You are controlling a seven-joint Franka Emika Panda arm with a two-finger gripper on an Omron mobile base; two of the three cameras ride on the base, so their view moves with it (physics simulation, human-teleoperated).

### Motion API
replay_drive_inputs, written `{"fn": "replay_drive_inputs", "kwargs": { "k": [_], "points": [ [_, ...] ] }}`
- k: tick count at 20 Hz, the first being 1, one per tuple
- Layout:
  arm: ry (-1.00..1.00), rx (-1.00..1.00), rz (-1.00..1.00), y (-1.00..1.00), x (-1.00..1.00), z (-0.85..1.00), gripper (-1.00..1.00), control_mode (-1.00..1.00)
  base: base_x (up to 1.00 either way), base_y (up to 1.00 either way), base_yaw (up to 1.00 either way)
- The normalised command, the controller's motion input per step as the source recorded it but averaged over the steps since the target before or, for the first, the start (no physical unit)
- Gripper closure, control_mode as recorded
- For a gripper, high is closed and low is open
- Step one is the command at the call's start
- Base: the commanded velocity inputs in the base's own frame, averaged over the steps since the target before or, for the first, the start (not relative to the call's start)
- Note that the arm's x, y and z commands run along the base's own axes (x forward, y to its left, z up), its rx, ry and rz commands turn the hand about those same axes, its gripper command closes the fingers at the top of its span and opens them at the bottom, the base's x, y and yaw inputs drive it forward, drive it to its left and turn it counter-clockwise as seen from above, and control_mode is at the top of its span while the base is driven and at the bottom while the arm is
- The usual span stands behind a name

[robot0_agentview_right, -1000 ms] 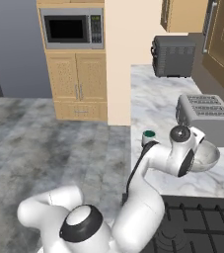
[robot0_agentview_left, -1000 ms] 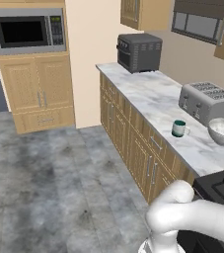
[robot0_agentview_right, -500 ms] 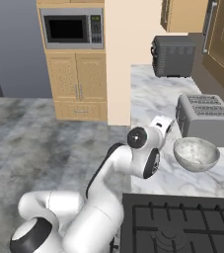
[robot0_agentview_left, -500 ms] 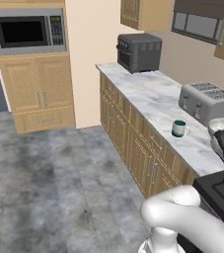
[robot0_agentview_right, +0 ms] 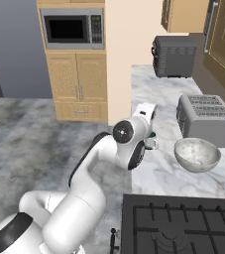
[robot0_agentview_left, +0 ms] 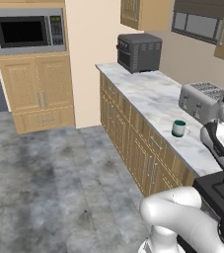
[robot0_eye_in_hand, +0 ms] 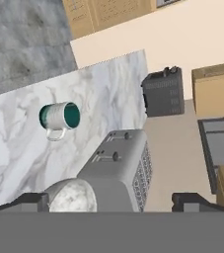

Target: Clear the mugs and bowl far away from the sink.

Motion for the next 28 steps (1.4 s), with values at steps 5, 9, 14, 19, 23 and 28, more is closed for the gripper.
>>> {"fn": "replay_drive_inputs", "kwargs": {
  "k": [5,9,14,19,23,28],
  "points": [
    [0.08,0.0,0.07,0.0,0.18,0.0,-1.0,-1.0,0.0,0.0,0.0],
    [0.0,0.0,0.0,0.0,0.0,0.0,-1.0,1.0,0.02,0.07,0.03],
    [0.0,0.0,0.0,0.0,0.0,0.0,-1.0,1.0,-0.27,0.49,0.1],
    [0.0,0.0,0.0,0.0,0.0,0.0,-1.0,1.0,-0.49,0.7,0.13],
    [0.0,0.0,0.0,0.0,0.0,0.0,-1.0,1.0,-0.39,0.56,0.1],
    [0.0,0.0,0.0,0.0,0.0,0.0,-1.0,1.0,-0.05,0.38,0.25]
  ]
}}
